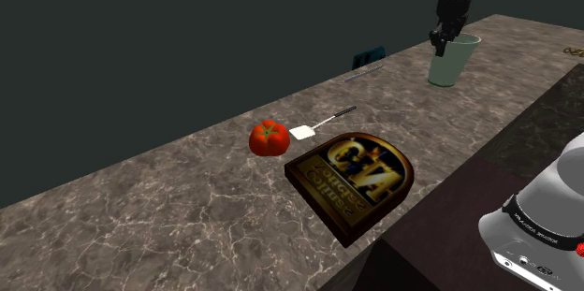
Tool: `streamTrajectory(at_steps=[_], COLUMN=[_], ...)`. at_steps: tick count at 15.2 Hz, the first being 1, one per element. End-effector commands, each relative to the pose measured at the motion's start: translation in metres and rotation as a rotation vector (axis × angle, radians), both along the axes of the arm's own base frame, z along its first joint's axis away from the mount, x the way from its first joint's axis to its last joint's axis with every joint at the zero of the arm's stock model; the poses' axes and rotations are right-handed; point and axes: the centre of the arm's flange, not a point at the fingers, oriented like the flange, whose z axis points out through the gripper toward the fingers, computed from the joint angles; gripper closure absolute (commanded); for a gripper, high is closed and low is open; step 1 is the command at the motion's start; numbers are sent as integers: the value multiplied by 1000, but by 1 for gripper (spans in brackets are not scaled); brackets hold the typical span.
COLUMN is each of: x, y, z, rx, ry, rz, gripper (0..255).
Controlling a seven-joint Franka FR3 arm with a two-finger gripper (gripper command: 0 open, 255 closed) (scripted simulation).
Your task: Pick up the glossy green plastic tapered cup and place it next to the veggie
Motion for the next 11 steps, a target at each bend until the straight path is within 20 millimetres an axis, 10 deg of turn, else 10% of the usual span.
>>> streamTrajectory(at_steps=[1,11], x=[0,0], y=[-1,-1], z=[11,63], rx=[0,0], ry=[0,0], rz=[0,0], gripper=[255,255])
